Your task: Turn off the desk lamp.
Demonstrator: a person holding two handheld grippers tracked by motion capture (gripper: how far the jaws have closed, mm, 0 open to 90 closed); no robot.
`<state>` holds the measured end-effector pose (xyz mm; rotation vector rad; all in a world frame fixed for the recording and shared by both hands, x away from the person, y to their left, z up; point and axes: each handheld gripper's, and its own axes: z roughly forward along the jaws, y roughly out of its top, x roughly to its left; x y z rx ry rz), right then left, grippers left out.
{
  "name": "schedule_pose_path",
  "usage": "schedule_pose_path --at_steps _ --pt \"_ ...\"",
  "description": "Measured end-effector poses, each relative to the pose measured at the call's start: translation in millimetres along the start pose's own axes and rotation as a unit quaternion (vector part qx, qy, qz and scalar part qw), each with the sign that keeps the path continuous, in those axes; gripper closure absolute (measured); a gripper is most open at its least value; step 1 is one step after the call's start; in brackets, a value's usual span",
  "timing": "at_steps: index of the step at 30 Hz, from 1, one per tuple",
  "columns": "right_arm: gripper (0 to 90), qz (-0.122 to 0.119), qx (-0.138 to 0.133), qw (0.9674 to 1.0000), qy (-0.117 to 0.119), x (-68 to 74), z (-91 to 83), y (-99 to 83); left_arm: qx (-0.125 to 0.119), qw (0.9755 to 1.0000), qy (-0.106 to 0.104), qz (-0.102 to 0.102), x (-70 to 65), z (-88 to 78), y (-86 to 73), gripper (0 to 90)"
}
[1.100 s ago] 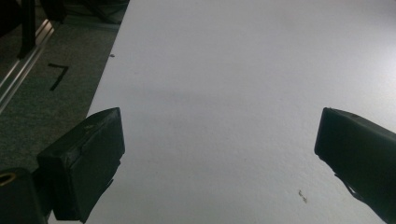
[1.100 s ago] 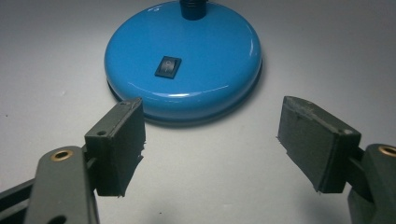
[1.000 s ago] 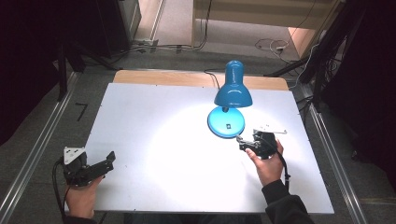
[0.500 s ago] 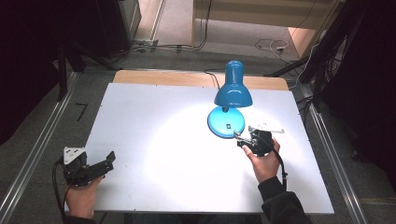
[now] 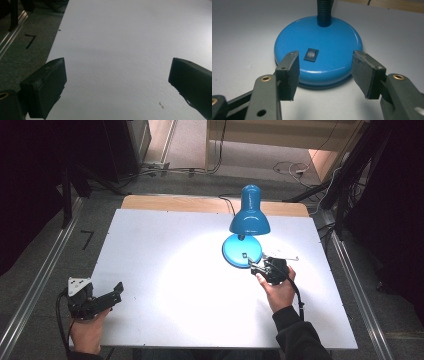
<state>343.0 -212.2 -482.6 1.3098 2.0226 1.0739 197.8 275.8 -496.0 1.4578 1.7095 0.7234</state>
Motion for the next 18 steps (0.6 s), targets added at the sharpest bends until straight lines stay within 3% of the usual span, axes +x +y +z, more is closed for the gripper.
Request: schedule_pose_path --at_steps 6,13,18 --pt "46.4 -0.008 0.004 1.0000 0.002 2.6 3.8 0.7 0.000 1.0000 0.000 0.000 0.1 0.1 0.0 2.1" --pt "61.0 -0.014 0.013 0.9998 0.006 5.5 9.2 1.0 0.000 1.0000 0.000 0.000 0.0 0.1 -0.1 2.0" --pt "66.4 -0.006 0.011 0.9998 0.014 5.5 14.5 0.9 0.001 1.0000 -0.001 0.000 0.3 0.4 -0.1 2.0"
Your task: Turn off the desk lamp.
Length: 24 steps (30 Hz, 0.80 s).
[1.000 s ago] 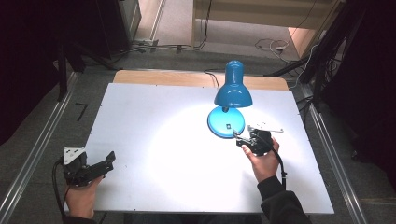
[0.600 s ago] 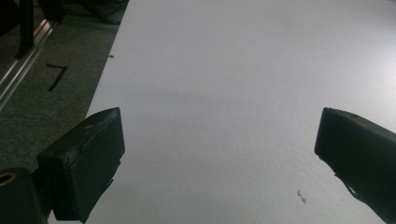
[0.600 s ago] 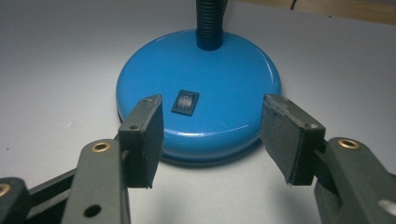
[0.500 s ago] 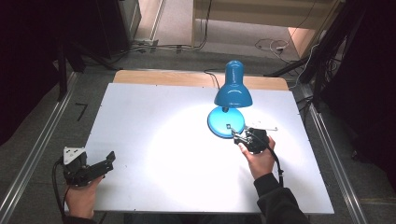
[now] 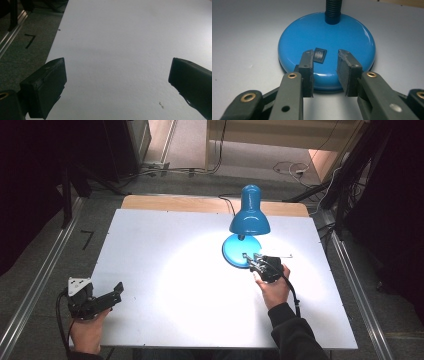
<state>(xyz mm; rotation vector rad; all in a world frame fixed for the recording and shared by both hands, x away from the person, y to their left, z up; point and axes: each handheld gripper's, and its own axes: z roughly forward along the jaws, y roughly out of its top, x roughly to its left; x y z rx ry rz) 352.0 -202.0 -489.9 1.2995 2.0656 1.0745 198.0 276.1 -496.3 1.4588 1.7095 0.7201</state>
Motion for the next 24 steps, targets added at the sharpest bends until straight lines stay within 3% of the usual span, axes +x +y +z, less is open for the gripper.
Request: schedule_pose_path --at_steps 12,24 --pt "87.3 0.003 0.002 1.0000 0.007 3.0 9.4 6.0 -0.001 1.0000 0.000 -0.002 0.1 0.5 -0.1 2.1" --pt "87.7 0.011 0.002 0.9999 0.006 2.8 18.4 8.6 0.000 1.0000 -0.001 -0.001 0.7 0.1 0.1 2.1"
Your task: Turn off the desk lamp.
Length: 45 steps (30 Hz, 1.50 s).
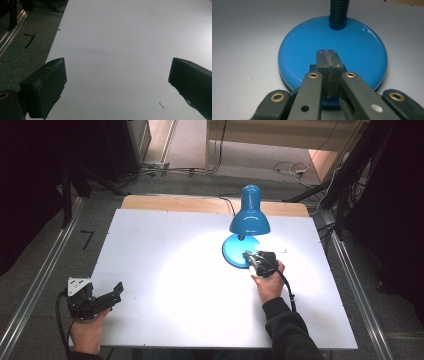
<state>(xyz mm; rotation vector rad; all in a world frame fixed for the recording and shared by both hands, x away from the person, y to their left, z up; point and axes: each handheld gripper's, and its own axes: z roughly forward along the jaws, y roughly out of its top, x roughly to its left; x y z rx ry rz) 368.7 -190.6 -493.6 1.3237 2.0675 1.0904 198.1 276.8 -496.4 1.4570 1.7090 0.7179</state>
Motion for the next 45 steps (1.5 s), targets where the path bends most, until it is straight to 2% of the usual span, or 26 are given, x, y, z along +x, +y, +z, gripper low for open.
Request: schedule_pose_path --at_steps 32,45 --pt "88.2 -0.007 -0.007 1.0000 -0.001 -0.4 7.5 -0.4 0.002 1.0000 -0.003 0.004 -1.5 0.4 -0.3 2.1" --pt "88.3 -0.011 -0.012 0.9998 -0.011 2.3 16.6 3.1 0.000 1.0000 -0.001 0.000 -0.1 -0.1 -0.4 2.1"
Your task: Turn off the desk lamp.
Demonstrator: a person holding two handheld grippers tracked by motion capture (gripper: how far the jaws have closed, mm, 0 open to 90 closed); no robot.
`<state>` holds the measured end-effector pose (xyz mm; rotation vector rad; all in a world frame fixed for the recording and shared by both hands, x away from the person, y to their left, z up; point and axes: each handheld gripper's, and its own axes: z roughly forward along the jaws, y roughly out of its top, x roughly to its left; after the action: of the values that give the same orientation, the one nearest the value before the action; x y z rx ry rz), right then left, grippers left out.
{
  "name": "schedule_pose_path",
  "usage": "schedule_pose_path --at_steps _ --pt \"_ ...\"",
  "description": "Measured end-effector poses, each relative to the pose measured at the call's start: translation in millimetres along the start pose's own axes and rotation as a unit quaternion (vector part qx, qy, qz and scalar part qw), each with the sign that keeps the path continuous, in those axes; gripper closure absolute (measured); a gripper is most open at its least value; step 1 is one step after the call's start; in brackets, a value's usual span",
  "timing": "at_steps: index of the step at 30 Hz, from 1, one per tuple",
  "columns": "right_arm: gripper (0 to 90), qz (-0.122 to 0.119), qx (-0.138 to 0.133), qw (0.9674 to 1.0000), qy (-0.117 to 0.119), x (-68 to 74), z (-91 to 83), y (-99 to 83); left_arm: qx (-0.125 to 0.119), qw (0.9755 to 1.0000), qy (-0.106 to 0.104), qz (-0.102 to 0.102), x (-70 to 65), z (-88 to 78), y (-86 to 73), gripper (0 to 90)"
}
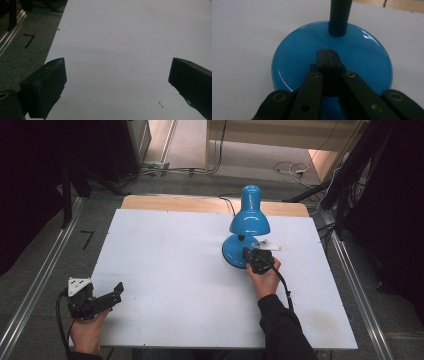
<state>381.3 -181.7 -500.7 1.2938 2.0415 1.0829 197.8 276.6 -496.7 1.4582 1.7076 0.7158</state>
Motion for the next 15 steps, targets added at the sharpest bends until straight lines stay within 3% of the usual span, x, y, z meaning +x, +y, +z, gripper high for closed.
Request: schedule_pose_path --at_steps 6,15 --pt "88.3 0.007 0.011 0.9999 -0.005 -4.6 3.9 4.5 -0.003 1.0000 0.000 -0.003 1.4 -1.6 0.0 2.0" --pt "81.8 0.020 -0.004 0.9998 -0.002 -9.5 -0.3 6.5 -0.002 1.0000 -0.001 -0.004 1.5 -1.0 -0.3 2.1"
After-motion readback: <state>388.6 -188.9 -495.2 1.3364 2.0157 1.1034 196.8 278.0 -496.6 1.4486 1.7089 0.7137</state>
